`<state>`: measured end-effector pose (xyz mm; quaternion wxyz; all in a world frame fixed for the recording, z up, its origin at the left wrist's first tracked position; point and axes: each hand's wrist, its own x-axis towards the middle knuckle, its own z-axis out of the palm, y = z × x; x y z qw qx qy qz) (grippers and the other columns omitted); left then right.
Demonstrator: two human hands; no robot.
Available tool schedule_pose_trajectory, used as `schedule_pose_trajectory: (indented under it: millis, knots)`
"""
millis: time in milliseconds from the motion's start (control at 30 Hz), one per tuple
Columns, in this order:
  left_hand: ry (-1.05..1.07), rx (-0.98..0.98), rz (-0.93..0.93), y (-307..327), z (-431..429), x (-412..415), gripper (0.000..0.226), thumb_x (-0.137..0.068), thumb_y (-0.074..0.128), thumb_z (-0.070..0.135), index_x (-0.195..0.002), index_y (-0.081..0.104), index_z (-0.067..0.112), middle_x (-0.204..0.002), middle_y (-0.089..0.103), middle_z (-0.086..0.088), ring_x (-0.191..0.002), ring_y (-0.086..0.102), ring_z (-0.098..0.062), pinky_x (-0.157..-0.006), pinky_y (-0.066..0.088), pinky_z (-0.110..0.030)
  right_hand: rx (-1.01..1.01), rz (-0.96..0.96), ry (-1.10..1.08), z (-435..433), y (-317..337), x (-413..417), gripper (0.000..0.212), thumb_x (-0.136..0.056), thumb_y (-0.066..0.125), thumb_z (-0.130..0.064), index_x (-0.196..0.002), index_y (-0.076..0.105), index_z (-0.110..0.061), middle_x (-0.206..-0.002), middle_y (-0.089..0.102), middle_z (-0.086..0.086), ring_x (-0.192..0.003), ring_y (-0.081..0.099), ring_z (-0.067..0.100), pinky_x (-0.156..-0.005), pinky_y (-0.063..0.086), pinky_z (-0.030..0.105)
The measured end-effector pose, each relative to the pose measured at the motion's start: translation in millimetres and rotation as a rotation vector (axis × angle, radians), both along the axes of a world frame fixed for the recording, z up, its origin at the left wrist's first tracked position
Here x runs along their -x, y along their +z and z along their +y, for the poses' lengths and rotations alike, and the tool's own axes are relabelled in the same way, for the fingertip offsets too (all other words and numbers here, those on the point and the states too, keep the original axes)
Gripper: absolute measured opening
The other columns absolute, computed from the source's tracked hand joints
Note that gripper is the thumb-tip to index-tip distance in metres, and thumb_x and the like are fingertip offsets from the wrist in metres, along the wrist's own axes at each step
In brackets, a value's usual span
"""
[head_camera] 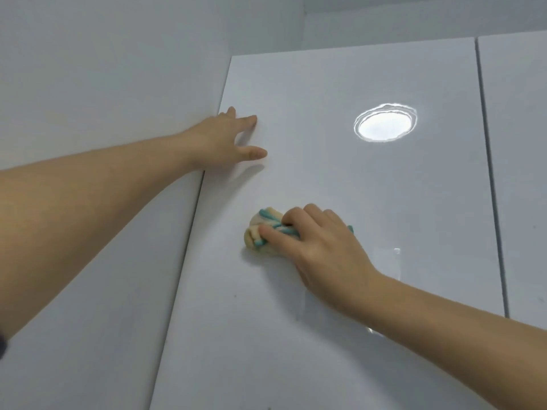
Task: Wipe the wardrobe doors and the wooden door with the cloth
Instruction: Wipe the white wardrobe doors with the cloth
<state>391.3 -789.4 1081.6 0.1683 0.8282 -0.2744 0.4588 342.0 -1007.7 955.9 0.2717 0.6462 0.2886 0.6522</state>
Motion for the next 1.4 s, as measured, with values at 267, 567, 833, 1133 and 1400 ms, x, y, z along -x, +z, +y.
schedule_pose_trajectory:
  millis: [267, 567, 833, 1133, 1400]
  knots:
    - [-0.016, -0.006, 0.012, -2, 0, 2, 0.059, -0.101, 0.037, 0.047, -0.154, 0.020, 0.029, -0.158, 0.020, -0.012, -0.139, 0.031, -0.029, -0.111, 0.025, -0.034, -0.130, -0.053, -0.051, 30, 59, -15, 0.051, -0.059, 0.067, 0.009, -0.104, 0.071, -0.016, -0.082, 0.054, 0.010, -0.069, 0.049, 0.028, -0.057, 0.027, 0.030]
    - [-0.009, -0.006, 0.027, -2, 3, 4, 0.058, -0.101, 0.034, 0.051, -0.154, 0.019, 0.032, -0.163, 0.010, -0.008, -0.145, 0.024, -0.024, -0.113, 0.021, -0.033, 0.108, -0.066, -0.077, 60, 20, -33, 0.046, -0.071, 0.041, -0.002, -0.102, 0.071, -0.019, -0.080, 0.055, 0.004, -0.069, 0.049, 0.024, -0.058, 0.023, 0.031]
    - [-0.083, 0.044, 0.051, 0, 5, 4, 0.051, -0.103, 0.035, 0.046, -0.151, 0.028, 0.033, -0.161, 0.016, -0.009, -0.142, 0.030, -0.025, -0.113, 0.022, -0.031, -0.110, -0.169, -0.062, 101, 51, -57, 0.052, -0.066, 0.029, -0.001, -0.091, 0.073, -0.011, -0.079, 0.059, 0.010, -0.064, 0.051, 0.027, -0.056, 0.022, 0.030]
    - [-0.094, 0.032, 0.081, -1, 8, 7, 0.056, -0.100, 0.038, 0.052, -0.152, 0.026, 0.035, -0.163, 0.011, -0.004, -0.143, 0.028, -0.019, -0.112, 0.020, -0.029, 0.074, -0.116, -0.002, 89, -12, -53, 0.037, -0.077, 0.041, -0.004, -0.098, 0.071, -0.013, -0.086, 0.053, 0.007, -0.071, 0.045, 0.024, -0.061, 0.019, 0.032]
    - [-0.035, -0.007, 0.068, -7, 5, 9, 0.067, -0.098, 0.044, 0.052, -0.155, 0.015, 0.032, -0.164, -0.001, -0.009, -0.150, 0.009, -0.022, -0.118, 0.012, -0.035, 0.032, -0.080, -0.060, 69, 20, -36, 0.048, -0.075, 0.033, -0.003, -0.100, 0.072, -0.017, -0.079, 0.056, 0.005, -0.065, 0.050, 0.026, -0.054, 0.030, 0.031]
